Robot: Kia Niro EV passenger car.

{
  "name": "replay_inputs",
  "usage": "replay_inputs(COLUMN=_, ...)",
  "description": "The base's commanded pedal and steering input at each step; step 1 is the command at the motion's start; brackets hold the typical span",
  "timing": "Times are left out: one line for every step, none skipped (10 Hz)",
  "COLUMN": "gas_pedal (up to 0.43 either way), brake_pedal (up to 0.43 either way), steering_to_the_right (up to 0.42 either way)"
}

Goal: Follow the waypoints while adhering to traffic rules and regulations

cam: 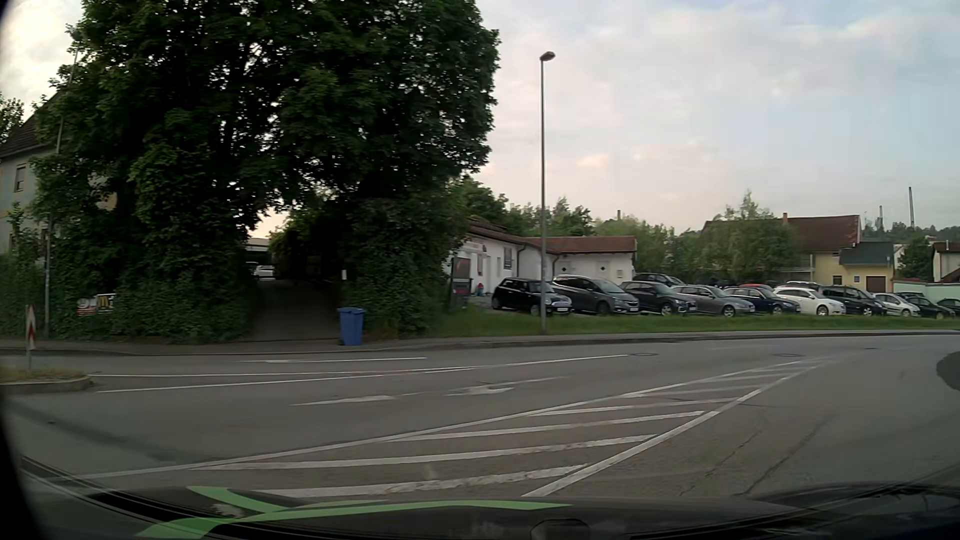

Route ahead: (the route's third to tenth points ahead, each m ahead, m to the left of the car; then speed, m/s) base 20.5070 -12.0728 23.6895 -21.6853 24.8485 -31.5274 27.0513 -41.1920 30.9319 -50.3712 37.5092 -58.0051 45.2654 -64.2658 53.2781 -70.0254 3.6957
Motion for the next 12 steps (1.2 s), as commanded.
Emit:
replay_inputs(gas_pedal=0.157, brake_pedal=0.0, steering_to_the_right=0.548)
replay_inputs(gas_pedal=0.157, brake_pedal=0.0, steering_to_the_right=0.526)
replay_inputs(gas_pedal=0.157, brake_pedal=0.0, steering_to_the_right=0.507)
replay_inputs(gas_pedal=0.169, brake_pedal=0.0, steering_to_the_right=0.476)
replay_inputs(gas_pedal=0.169, brake_pedal=0.0, steering_to_the_right=0.434)
replay_inputs(gas_pedal=0.169, brake_pedal=0.0, steering_to_the_right=0.399)
replay_inputs(gas_pedal=0.169, brake_pedal=0.0, steering_to_the_right=0.356)
replay_inputs(gas_pedal=0.169, brake_pedal=0.0, steering_to_the_right=0.345)
replay_inputs(gas_pedal=0.169, brake_pedal=0.0, steering_to_the_right=0.348)
replay_inputs(gas_pedal=0.138, brake_pedal=0.0, steering_to_the_right=0.349)
replay_inputs(gas_pedal=0.138, brake_pedal=0.0, steering_to_the_right=0.347)
replay_inputs(gas_pedal=0.138, brake_pedal=0.0, steering_to_the_right=0.335)
